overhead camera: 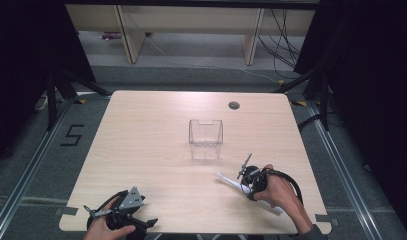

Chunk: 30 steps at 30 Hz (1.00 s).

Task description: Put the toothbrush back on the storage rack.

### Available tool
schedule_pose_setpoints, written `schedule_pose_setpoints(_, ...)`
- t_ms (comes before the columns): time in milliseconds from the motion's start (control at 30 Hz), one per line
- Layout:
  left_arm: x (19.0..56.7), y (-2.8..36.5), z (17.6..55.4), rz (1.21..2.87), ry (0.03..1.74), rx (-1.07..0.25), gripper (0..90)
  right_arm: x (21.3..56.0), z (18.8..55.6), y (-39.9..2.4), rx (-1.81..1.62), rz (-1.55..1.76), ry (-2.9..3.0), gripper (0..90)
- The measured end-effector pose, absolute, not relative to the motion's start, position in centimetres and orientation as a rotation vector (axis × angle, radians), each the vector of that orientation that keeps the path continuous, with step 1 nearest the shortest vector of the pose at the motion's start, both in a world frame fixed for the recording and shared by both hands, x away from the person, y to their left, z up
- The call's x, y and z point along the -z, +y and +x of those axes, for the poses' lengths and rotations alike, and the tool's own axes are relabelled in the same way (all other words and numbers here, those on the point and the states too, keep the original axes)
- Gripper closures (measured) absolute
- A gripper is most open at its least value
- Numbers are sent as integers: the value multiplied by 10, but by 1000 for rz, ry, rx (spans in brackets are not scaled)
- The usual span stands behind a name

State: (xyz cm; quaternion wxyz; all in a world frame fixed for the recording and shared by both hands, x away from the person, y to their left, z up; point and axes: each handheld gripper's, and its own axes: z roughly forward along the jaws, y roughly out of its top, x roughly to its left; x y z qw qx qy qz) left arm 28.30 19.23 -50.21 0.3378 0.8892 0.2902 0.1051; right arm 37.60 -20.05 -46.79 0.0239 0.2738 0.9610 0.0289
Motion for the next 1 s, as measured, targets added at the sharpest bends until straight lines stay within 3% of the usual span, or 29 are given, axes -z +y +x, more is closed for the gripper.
schedule_pose_setpoints(1000, 501, 193, 283, 2313, 756, -278, 148, 419, 378, -240, -510, 902, 2725, 668)
